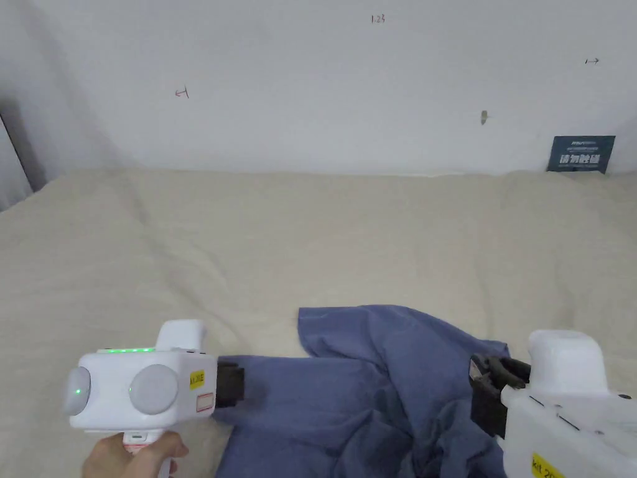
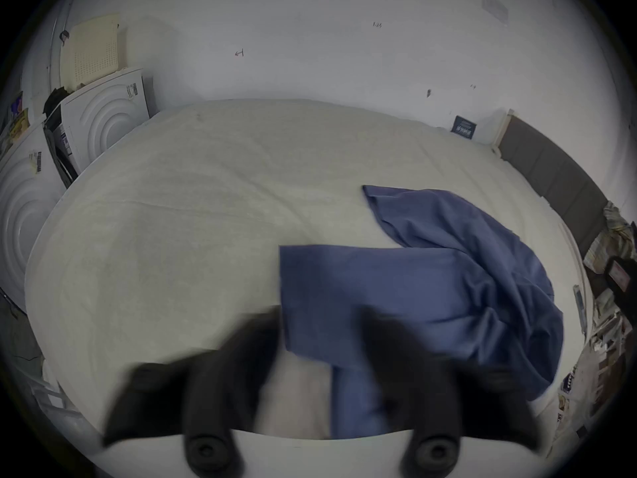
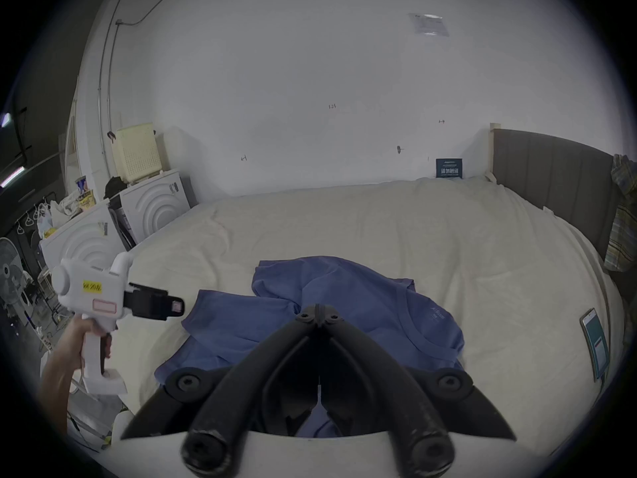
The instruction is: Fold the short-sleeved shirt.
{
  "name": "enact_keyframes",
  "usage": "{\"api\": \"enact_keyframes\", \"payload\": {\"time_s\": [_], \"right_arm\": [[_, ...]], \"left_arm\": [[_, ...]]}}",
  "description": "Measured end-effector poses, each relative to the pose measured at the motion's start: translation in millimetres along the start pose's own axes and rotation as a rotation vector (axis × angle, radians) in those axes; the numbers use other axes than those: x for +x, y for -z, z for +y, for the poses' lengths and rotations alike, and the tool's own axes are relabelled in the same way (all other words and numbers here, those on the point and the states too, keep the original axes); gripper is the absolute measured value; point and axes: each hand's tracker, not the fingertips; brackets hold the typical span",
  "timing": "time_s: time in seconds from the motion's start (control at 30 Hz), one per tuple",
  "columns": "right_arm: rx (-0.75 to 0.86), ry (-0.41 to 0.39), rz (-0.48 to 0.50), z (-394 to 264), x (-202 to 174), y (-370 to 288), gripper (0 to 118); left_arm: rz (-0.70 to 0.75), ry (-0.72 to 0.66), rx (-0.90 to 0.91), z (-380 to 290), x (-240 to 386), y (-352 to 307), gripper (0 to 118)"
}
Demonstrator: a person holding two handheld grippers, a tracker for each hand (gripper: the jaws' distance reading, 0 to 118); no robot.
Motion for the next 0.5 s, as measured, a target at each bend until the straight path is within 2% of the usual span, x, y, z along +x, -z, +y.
{"api": "enact_keyframes", "payload": {"time_s": [0.03, 0.07, 0.33, 0.5], "right_arm": [[-0.007, -0.005, -0.002, 0, -1, 5, 0], [-0.013, -0.006, -0.001, -1, -2, 9, 0], [-0.072, -0.012, 0.005, -7, 0, 38, 0], [-0.103, -0.006, -0.008, -10, 7, 47, 0]], "left_arm": [[0.015, 0.001, -0.015, 6, -2, 10, 105], [0.023, 0.002, -0.021, 12, -5, 20, 109], [0.108, 0.06, -0.101, 33, 0, 91, 108], [0.131, 0.068, -0.107, 20, 13, 103, 101]]}}
